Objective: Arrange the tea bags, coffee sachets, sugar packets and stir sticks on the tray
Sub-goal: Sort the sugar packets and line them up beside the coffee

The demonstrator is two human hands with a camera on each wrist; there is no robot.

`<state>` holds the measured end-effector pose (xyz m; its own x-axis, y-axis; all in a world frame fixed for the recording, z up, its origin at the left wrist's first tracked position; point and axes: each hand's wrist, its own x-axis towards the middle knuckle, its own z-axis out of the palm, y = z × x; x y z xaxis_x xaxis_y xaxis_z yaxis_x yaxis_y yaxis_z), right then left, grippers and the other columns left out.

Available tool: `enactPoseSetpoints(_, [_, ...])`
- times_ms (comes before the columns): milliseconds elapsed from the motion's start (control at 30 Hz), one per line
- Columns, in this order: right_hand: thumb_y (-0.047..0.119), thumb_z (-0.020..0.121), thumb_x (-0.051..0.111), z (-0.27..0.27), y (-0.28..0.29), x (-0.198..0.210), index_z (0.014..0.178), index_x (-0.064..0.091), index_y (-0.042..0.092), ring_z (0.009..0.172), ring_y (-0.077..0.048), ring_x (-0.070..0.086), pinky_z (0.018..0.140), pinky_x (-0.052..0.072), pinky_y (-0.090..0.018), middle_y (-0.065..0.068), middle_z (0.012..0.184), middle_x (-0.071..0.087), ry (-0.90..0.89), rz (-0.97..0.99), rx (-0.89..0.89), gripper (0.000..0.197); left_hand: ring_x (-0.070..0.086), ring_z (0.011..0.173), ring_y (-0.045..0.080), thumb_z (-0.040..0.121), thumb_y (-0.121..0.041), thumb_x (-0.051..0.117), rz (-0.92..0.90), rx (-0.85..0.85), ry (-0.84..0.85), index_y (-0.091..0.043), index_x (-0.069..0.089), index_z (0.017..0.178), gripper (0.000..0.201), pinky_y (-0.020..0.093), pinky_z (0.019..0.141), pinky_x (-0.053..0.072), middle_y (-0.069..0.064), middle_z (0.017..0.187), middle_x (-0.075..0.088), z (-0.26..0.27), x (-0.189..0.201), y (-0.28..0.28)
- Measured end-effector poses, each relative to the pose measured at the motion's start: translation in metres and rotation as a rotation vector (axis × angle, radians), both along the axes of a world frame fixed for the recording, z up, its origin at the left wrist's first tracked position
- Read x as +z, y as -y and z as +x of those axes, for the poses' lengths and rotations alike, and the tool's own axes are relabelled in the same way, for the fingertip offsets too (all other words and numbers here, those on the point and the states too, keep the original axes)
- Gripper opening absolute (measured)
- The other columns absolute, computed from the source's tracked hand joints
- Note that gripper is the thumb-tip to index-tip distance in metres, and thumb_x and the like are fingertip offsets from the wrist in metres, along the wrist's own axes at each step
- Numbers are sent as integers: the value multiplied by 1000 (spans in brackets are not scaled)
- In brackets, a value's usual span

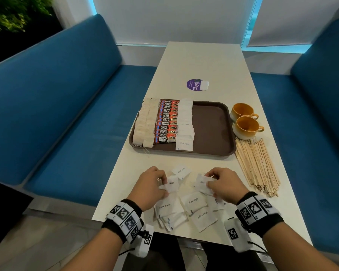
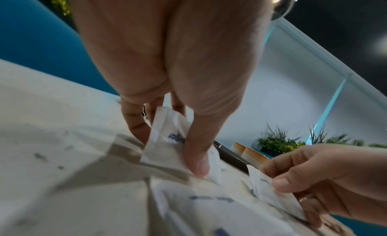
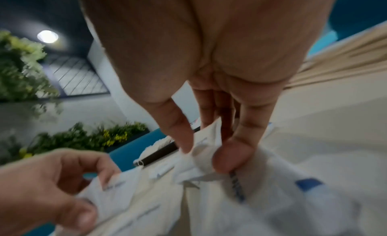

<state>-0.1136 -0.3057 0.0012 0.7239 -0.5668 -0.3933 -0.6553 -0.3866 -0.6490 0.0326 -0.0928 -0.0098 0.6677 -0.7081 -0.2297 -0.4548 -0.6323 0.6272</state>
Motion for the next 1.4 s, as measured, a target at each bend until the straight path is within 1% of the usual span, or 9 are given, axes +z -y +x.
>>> enactPoseSetpoints(67, [23, 84, 78, 5, -2, -5, 120, 66, 18, 78, -16, 68, 58, 51, -18, 1, 111, 67, -68, -54, 60, 38, 56, 91, 10, 72, -11, 85, -28, -6, 14, -26, 63, 79, 28, 15, 75, 42, -10, 97, 56, 1, 1, -3])
enactPoseSetpoints(167, [26, 75, 85, 11, -5, -7, 134, 58, 17, 102, -16, 62, 79, 55, -26, -1, 128, 57, -114, -110, 126, 65, 52, 102, 11, 77, -15, 81, -30, -24, 89, -25, 72, 87, 17, 23, 90, 41, -15, 101, 61, 0, -2, -5])
enactPoseSetpoints(267, [23, 74, 83, 16, -7, -7, 125, 63, 19, 105, -20, 57, 87, 51, -29, 1, 118, 51, -145, -206, 206, 55, 46, 106, 8, 80, -18, 81, -91, -53, 177, -23, 78, 91, 12, 7, 89, 31, -16, 105, 64, 0, -7, -5])
enactPoseSetpoints(400, [22, 71, 81, 19, -10, -3, 98, 62, 25, 91, -18, 55, 73, 46, -27, 5, 104, 45, -149, -247, 245, 33, 46, 102, 7, 82, -17, 81, -164, -52, 231, -18, 82, 91, 9, 3, 86, 29, -15, 103, 64, -1, -10, -5])
enactPoseSetpoints(700, [16, 78, 75, 21, -10, -5, 119, 60, 26, 113, -18, 47, 89, 49, -31, 4, 111, 56, -144, -250, 292, 44, 61, 86, -1, 74, -16, 88, -239, 89, 3, -28, 78, 74, 15, 32, 73, 59, -23, 93, 62, -2, -3, -11])
enactPoseSetpoints(900, [19, 75, 80, 20, -7, -7, 93, 64, 27, 98, -13, 49, 81, 49, -28, 7, 100, 56, -62, -263, 305, 25, 65, 75, 9, 74, -13, 90, -319, 172, -96, -26, 75, 78, 20, 23, 66, 55, -14, 87, 66, 3, 0, -15])
enactPoseSetpoints(1033, [7, 75, 82, 14, -5, -4, 84, 69, 26, 74, -9, 65, 61, 53, -20, 7, 85, 71, 106, -53, 237, 25, 59, 73, 18, 84, -6, 79, -244, 217, -274, -37, 70, 106, 40, 37, 52, 61, 2, 95, 56, 3, -1, -14])
enactPoseSetpoints(1233, [16, 74, 89, 17, 3, 6, 92, 73, 26, 82, -5, 66, 72, 50, -16, 9, 87, 73, 209, -9, 203, 25, 57, 64, 13, 88, -21, 76, -245, 155, -177, -41, 69, 91, 22, 45, 69, 63, -12, 86, 59, 9, -4, -13])
enactPoseSetpoints(1400, [19, 75, 89, 44, 2, 15, 102, 72, 26, 93, -14, 67, 81, 57, -29, 8, 101, 69, 126, -56, 287, 33, 53, 63, 24, 97, -18, 58, -181, 64, -141, -40, 56, 98, 22, 46, 64, 63, 5, 94, 58, 6, 6, -8])
